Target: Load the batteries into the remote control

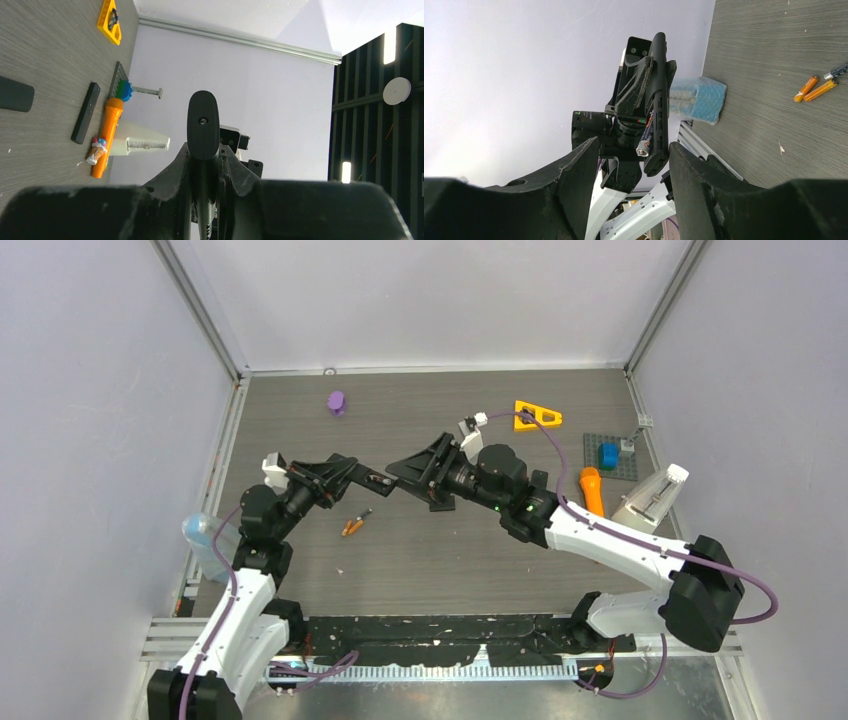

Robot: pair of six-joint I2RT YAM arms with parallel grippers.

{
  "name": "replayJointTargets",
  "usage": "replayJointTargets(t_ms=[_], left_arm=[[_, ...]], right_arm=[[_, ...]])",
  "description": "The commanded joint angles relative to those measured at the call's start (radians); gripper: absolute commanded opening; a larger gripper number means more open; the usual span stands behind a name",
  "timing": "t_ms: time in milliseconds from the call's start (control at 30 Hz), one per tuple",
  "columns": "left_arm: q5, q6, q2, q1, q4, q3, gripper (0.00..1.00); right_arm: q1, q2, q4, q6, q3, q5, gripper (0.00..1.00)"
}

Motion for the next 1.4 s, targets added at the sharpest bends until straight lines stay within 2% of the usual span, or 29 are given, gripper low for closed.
replayJointTargets(t_ms=[0, 267, 500, 1067, 1367], left_arm=[[-0.035, -0.009, -0.017, -0.007, 0.036, 0.040, 0.00], [-0.053, -0.011, -0.025, -0.015, -0.002, 0.042, 0.00], [-0.057, -0.010, -0.029, -0.025, -0.012, 0.042, 0.00], [-0.064, -0.002, -0.031, -0.061, -0.017, 0.039, 0.00], [-0.060, 0.003, -0.030, -0.077, -0.023, 0.039, 0.00]], right_arm=[[0.009, 0.010, 0.057, 0.019, 0.011, -0.032, 0.59], [0.017, 0.013, 0.035, 0.013, 0.009, -0.036, 0.59], [0.019, 0.024, 0.048, 0.030, 0.005, -0.038, 0.48], [0.018, 0.032, 0.040, 0.041, 0.004, -0.026, 0.35], [0.018, 0.051, 0.025, 0.048, 0.016, -0.038, 0.33]])
